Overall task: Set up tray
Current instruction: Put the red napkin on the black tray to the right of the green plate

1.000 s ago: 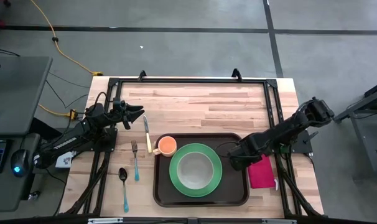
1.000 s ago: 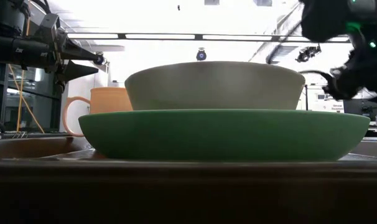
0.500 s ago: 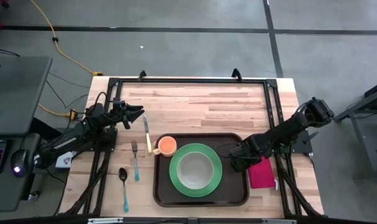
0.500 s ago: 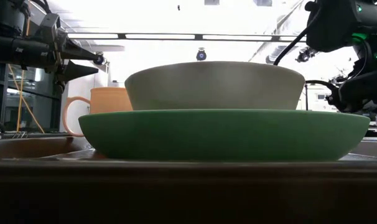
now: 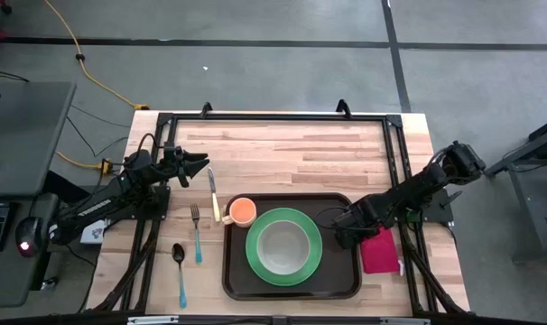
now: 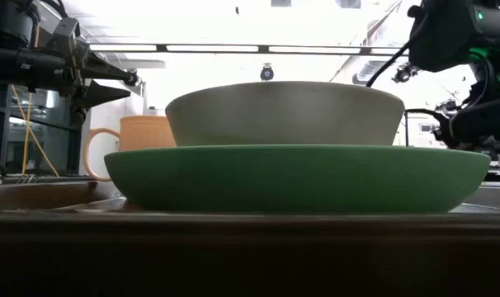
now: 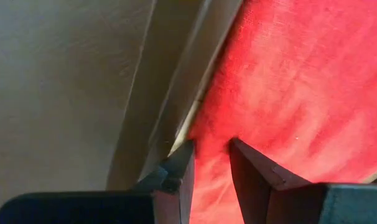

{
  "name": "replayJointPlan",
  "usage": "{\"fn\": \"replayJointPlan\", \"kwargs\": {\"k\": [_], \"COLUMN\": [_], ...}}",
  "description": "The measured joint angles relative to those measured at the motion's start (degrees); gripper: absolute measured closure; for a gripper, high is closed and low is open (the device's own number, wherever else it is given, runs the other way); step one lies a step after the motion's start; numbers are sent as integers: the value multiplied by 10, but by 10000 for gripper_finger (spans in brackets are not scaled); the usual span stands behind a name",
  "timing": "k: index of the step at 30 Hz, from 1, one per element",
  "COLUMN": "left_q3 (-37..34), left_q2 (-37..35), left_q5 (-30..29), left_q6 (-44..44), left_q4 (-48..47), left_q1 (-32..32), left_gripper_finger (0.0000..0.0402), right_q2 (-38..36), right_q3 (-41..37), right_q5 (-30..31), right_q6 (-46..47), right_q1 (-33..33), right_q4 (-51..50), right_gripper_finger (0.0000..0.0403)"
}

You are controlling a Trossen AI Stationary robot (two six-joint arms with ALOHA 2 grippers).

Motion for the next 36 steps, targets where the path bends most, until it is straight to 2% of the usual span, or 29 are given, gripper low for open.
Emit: {"fn": "replayJointPlan", "kwargs": {"k": [7,29,36], "left_q3": [0,0,0], "left_q2": [0,0,0], "left_q5": [-4,-18,-18], "left_q6": [-2,-11,-11], "left_q4": [0,0,0], "left_q1": [0,0,0], "left_gripper_finger": [190,190,190], "right_q2": [-2,0,0], "right_q3": [-32,-34,-34], "right_q5": [-44,-11,-8], "right_q6": [6,43,44], "right_q1": [-1,0,0], "right_q4": [28,-25,-32], "right_gripper_finger": [320,321,349]}}
